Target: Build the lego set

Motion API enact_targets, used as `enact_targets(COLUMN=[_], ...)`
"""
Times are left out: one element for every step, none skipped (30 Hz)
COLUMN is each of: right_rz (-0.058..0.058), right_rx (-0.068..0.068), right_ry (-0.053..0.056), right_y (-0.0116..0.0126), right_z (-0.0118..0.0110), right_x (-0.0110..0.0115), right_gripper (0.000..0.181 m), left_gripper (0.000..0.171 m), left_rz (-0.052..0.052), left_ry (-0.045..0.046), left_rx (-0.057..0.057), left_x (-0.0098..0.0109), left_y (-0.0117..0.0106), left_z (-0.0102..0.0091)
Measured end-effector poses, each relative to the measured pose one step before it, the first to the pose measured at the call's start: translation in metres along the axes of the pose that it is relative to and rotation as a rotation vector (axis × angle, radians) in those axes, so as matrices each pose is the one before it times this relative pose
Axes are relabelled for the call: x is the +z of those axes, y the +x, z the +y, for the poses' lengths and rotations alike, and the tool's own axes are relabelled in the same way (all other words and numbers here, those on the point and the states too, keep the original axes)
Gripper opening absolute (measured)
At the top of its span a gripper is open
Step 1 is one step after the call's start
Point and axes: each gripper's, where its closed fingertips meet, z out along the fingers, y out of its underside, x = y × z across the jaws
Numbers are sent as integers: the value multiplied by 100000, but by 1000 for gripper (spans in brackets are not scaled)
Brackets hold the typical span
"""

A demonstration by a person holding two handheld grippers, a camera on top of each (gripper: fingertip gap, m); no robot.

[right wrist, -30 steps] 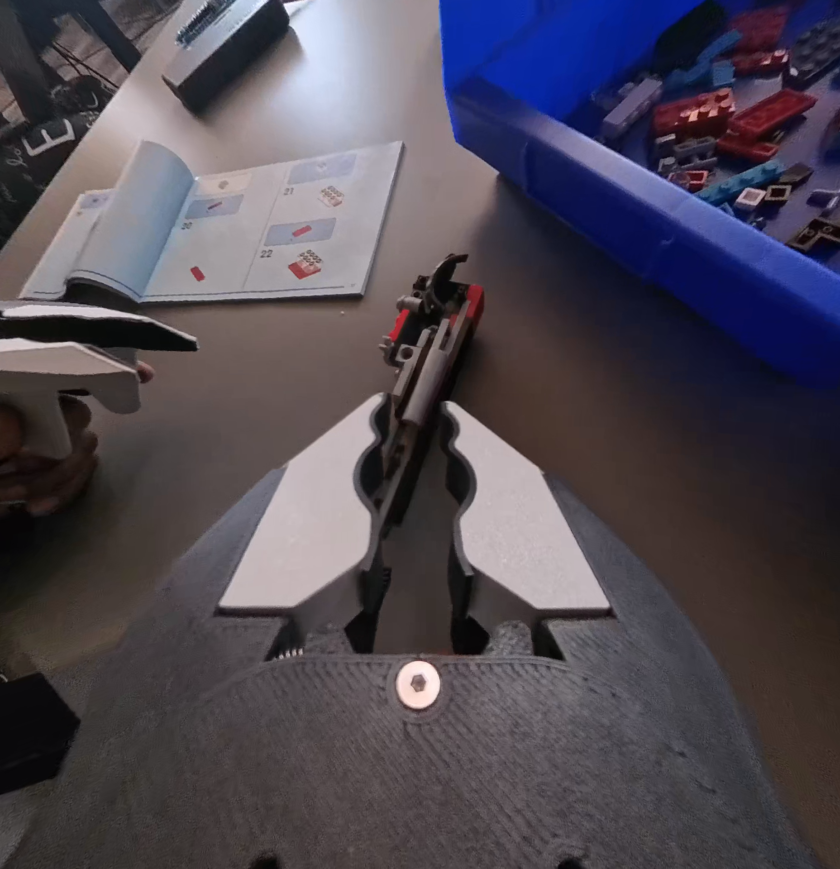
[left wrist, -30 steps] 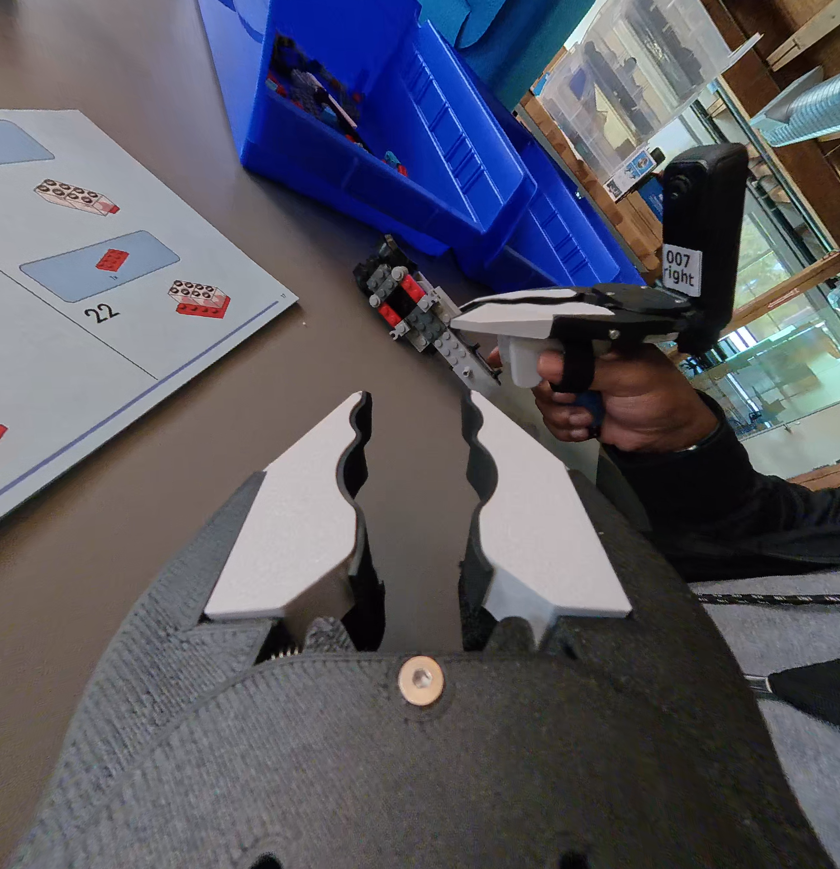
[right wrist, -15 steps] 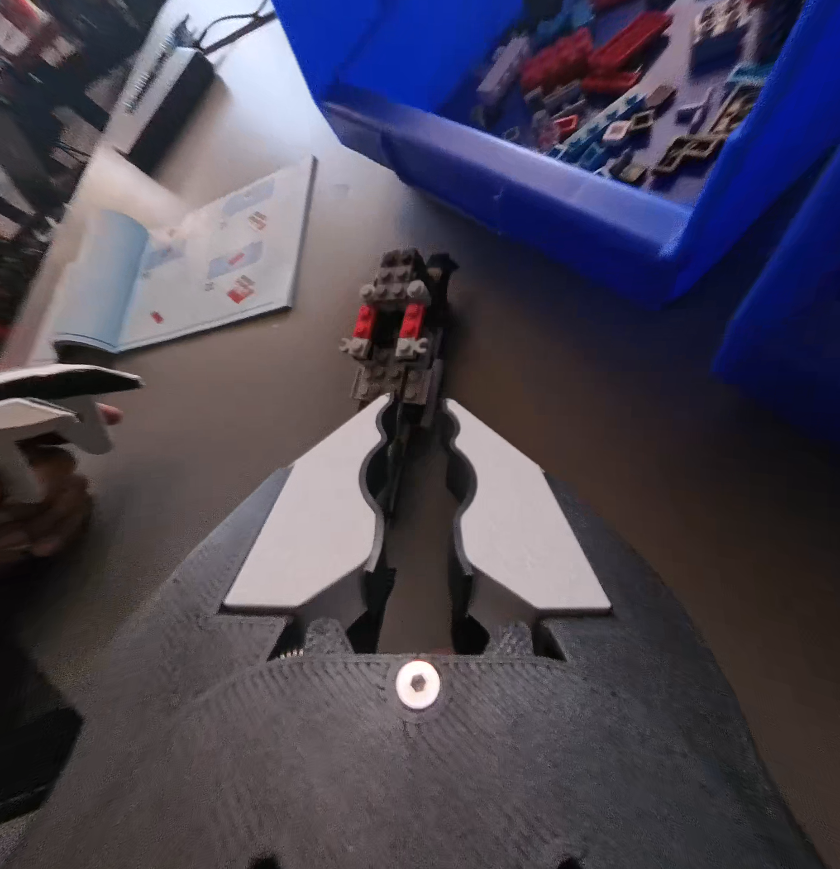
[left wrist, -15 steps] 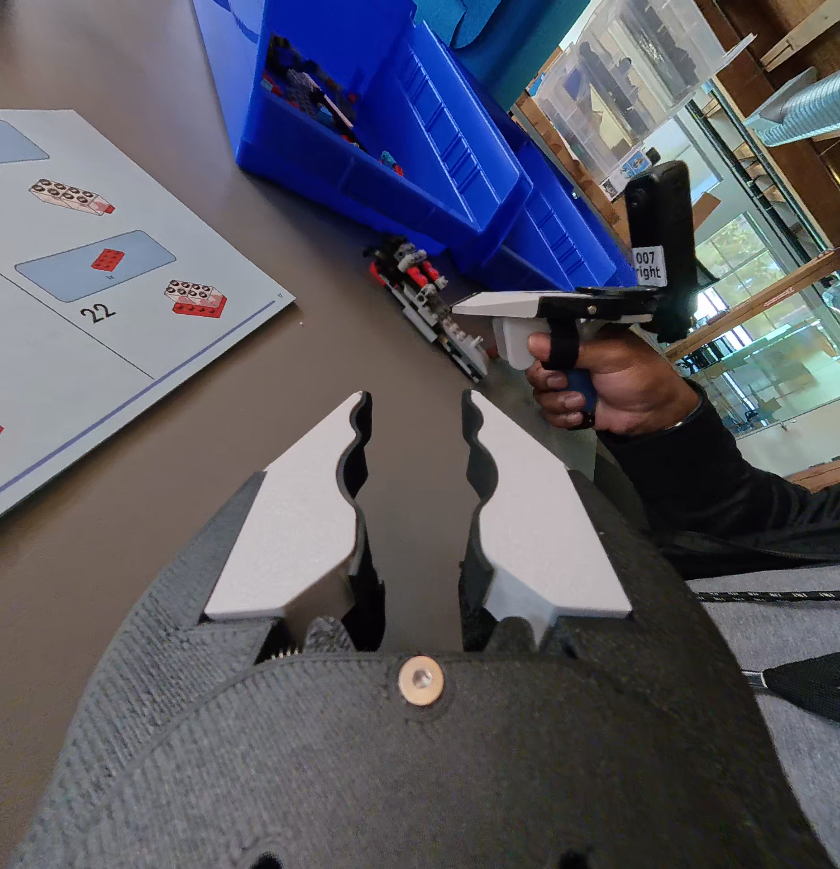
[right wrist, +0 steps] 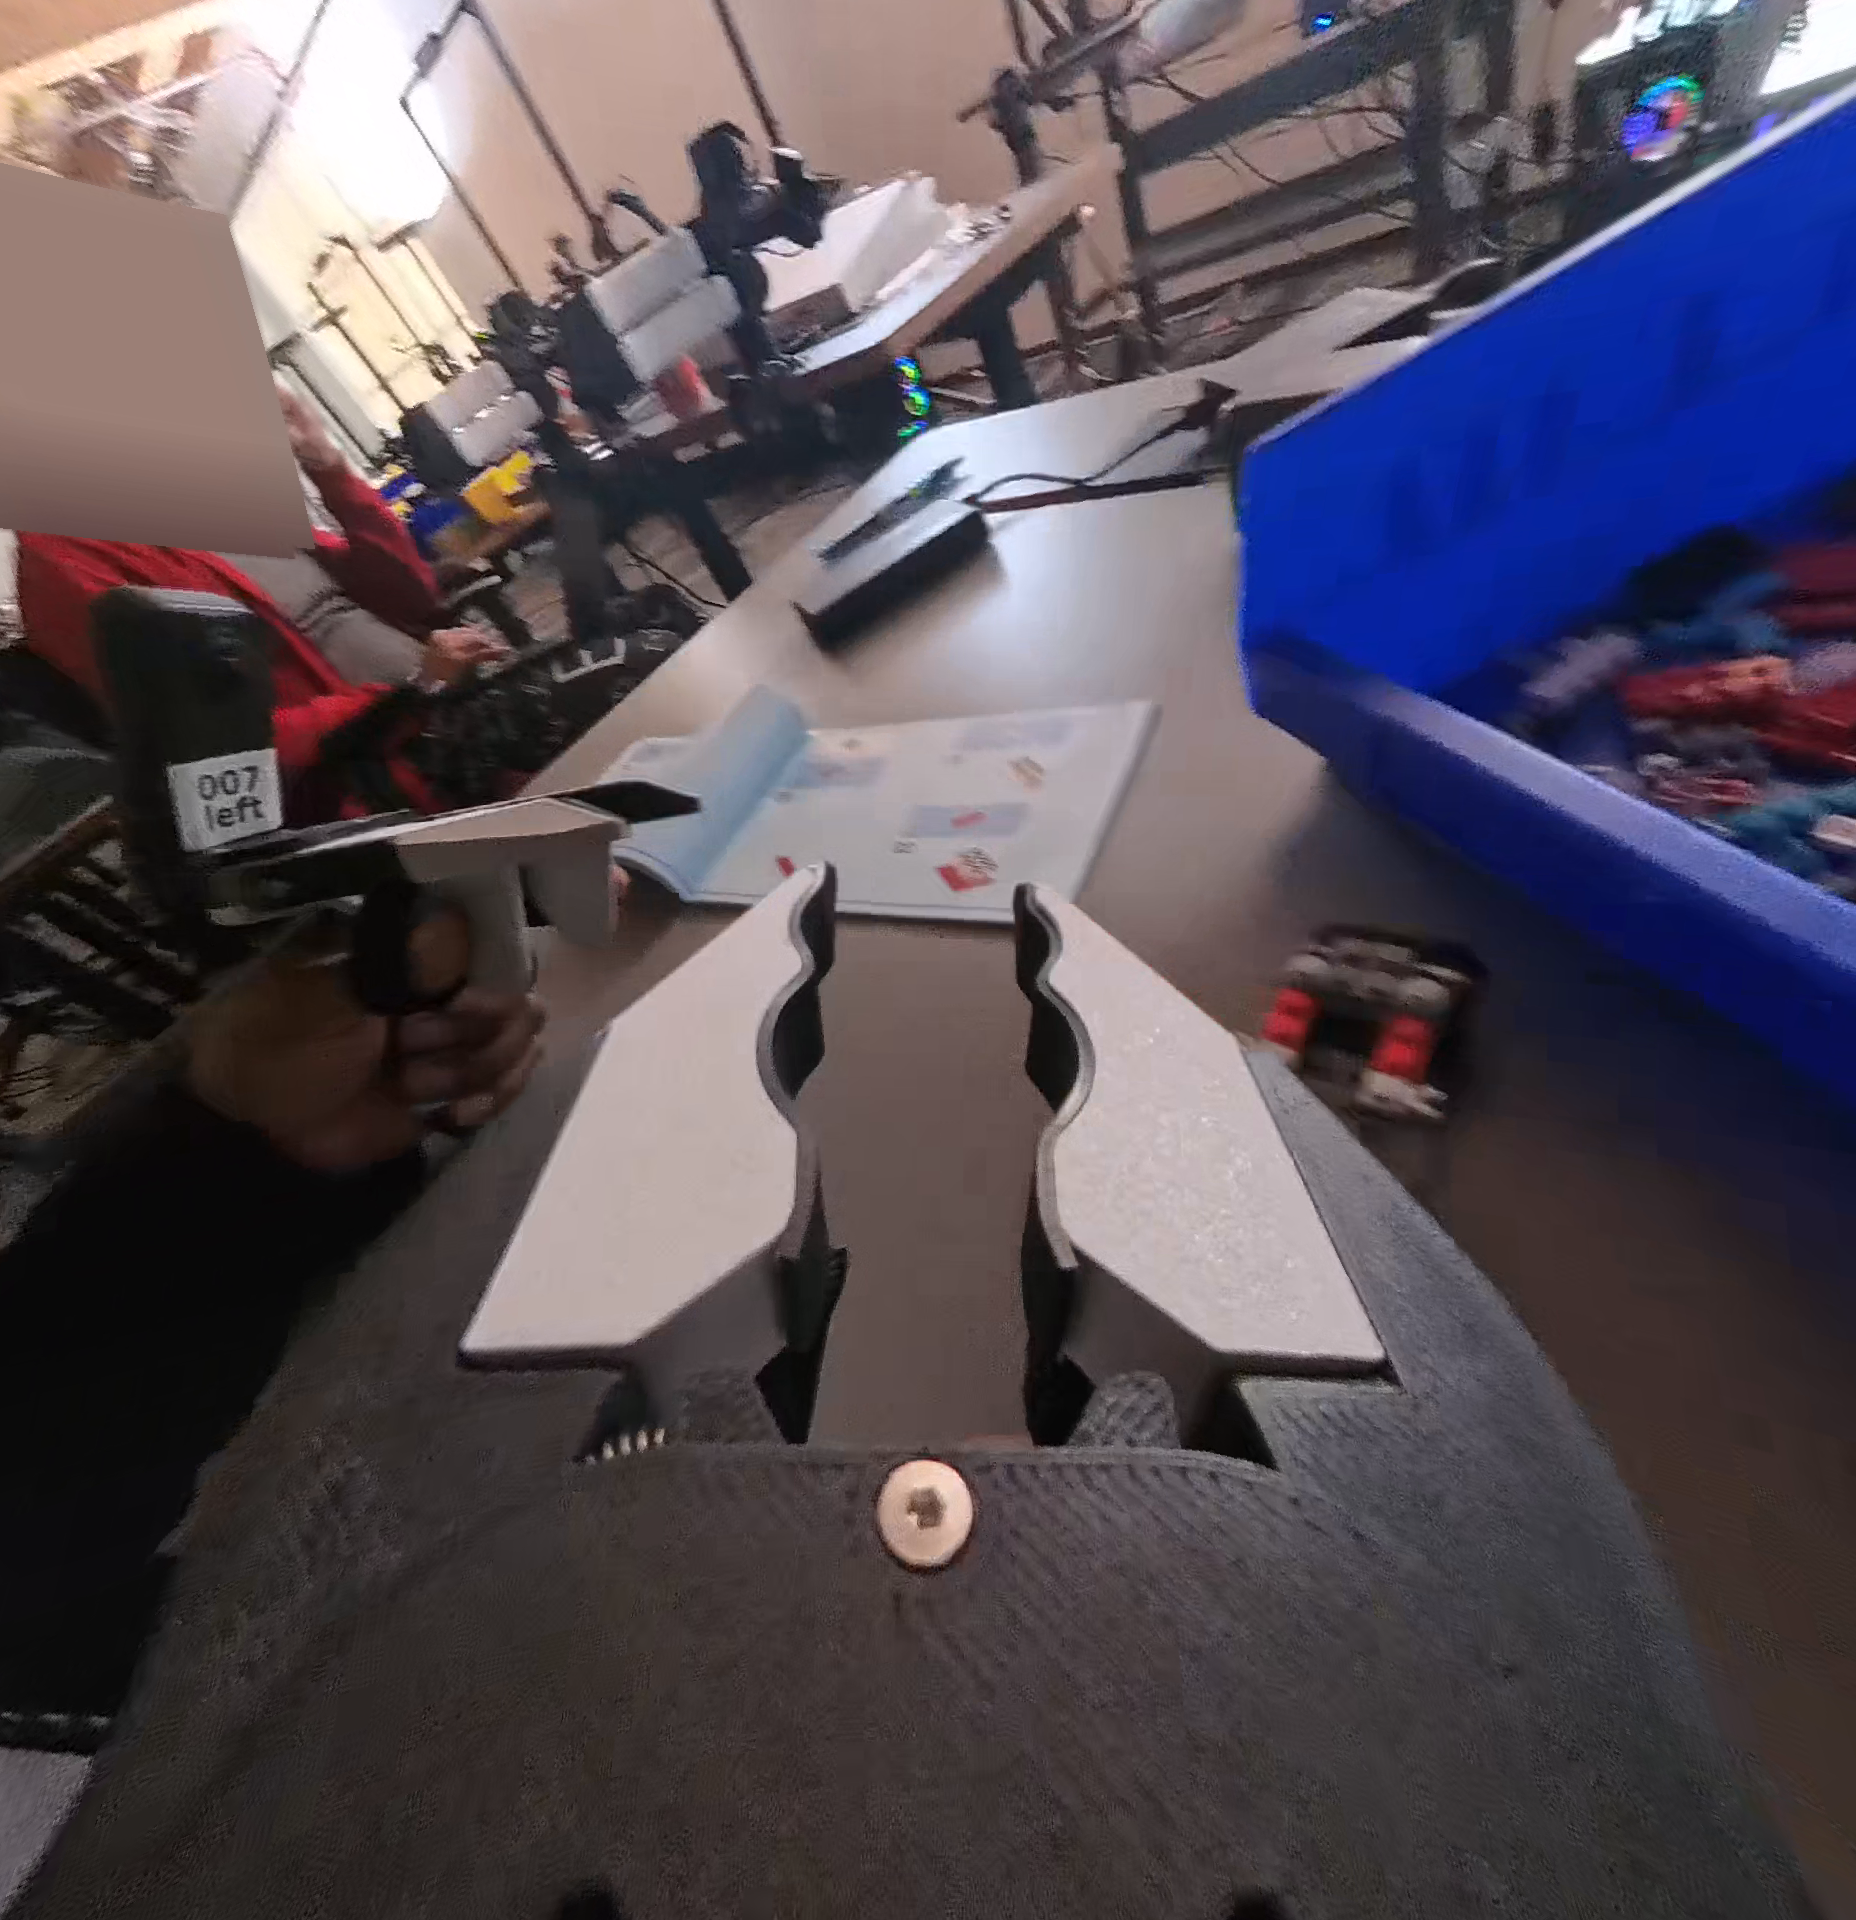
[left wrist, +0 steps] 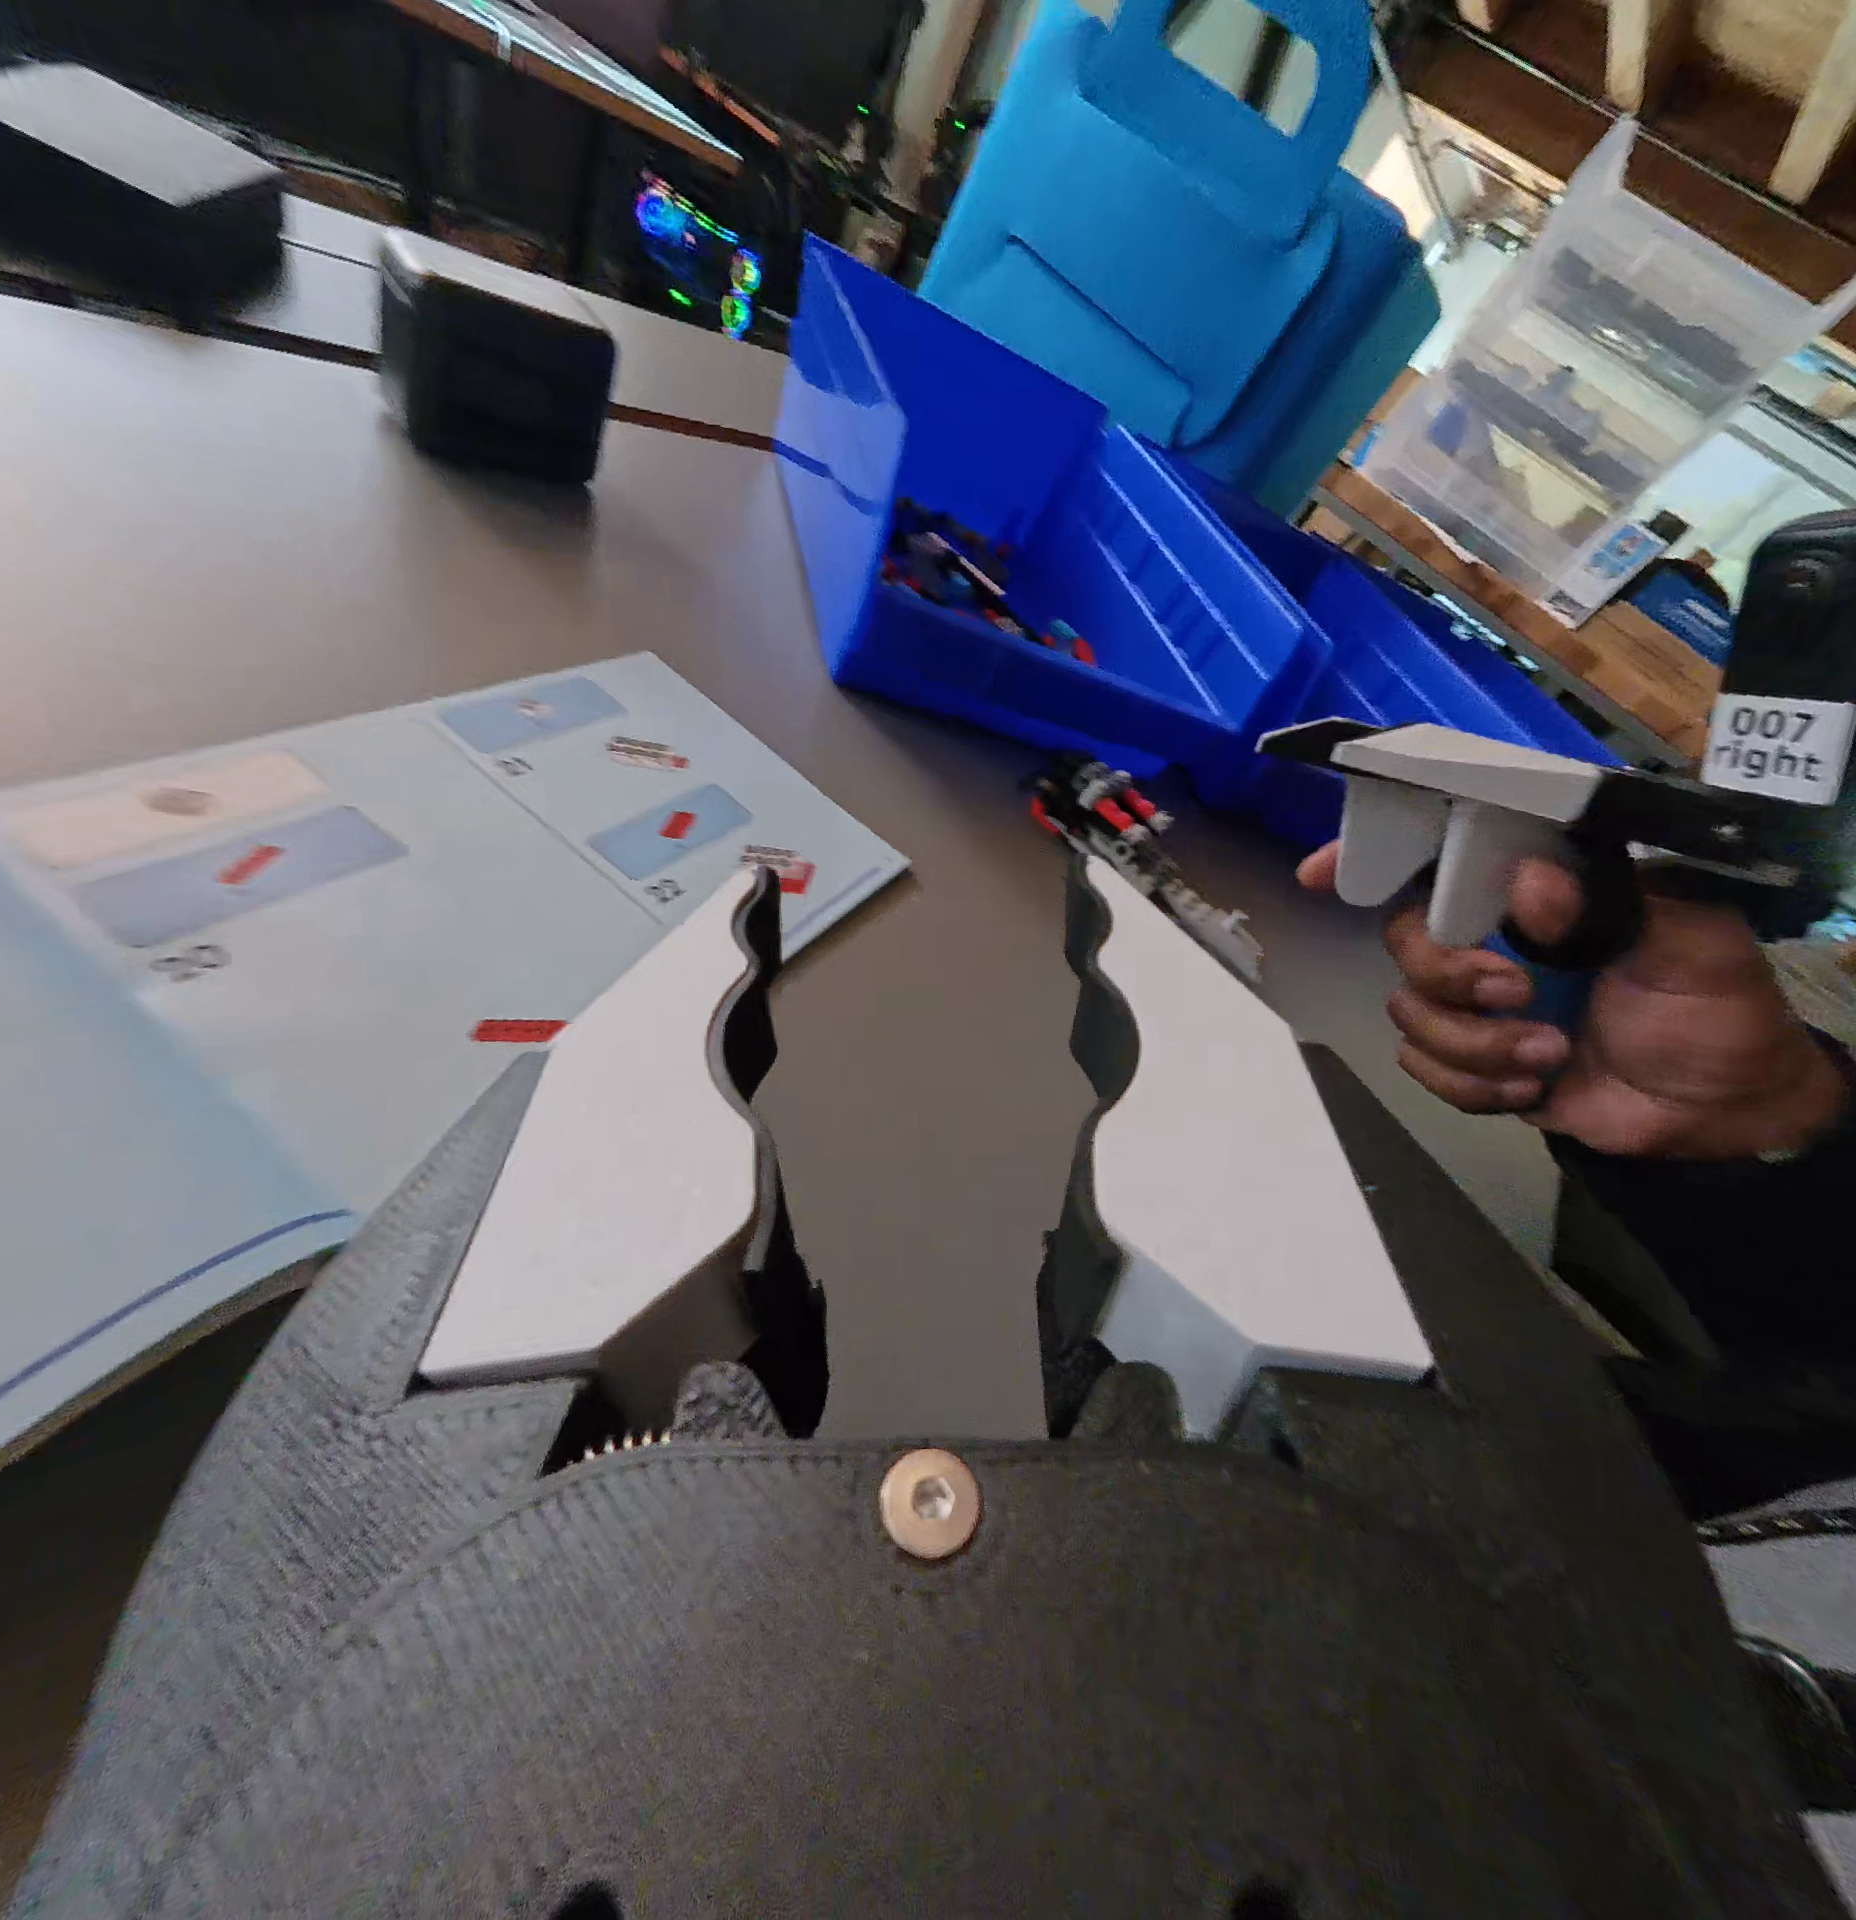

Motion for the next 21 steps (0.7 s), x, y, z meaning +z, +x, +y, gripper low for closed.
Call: enact_targets(right_rz=[-1715,-1437,-1579,-1704,-1650,-1387,-1170,-588,-76,-320,-419,38,284,152,-294,-646,0,425,295,197,200], right_rx=[-240,120,388,386,158,-150,-566,-1059,-1398,-1394,-1063,-669,-397,-48,914,1514,767,778,875,762,325], right_ry=[-93,-342,-559,-448,-145,-211,-259,106,400,337,217,522,723,619,755,1387,1793,694,-177,-170,466], right_y=[-666,-517,-465,-429,-394,-312,-235,-103,35,54,102,204,268,271,200,116,170,253,209,166,123], right_z=[120,169,193,152,93,68,31,-13,-34,5,65,62,89,136,35,-220,-301,-153,-28,-26,-107], right_x=[827,855,849,828,768,741,712,674,612,567,501,406,318,277,187,70,37,82,151,154,119], right_gripper=[37,38,40,42,43,44,45,47,47,48,49,49,49,50,50,51,50,50,50,50,50], left_gripper=[58,60,61,62,64,65,66,67,67,67,67,66,66,66,65,65,64,64,64,64,63], left_rz=[-2155,-1697,-1208,-623,-614,-482,-61,-213,-699,-610,-408,-1100,-2479,-2165,-1036,-402,-22,-300,-940,-1068,-791], left_ry=[549,502,647,563,545,820,1267,1859,2139,2131,1759,1559,1056,915,1437,2101,2924,3353,3384,3287,2786], left_rx=[186,72,12,175,410,661,835,851,902,1055,1237,1409,1425,1333,800,-115,-870,-1430,-1696,-2162,-2602], left_x=[-302,-310,-318,-312,-331,-372,-407,-429,-447,-451,-437,-438,-429,-421,-428,-451,-447,-452,-422,-388,-305], left_y=[-606,-535,-448,-326,-313,-300,-246,-298,-410,-440,-448,-589,-811,-777,-609,-517,-483,-569,-656,-610,-519], left_z=[-115,-92,-110,-132,-180,-279,-414,-547,-581,-522,-371,-243,-83,-65,-168,-340,-499,-548,-546,-551,-477])
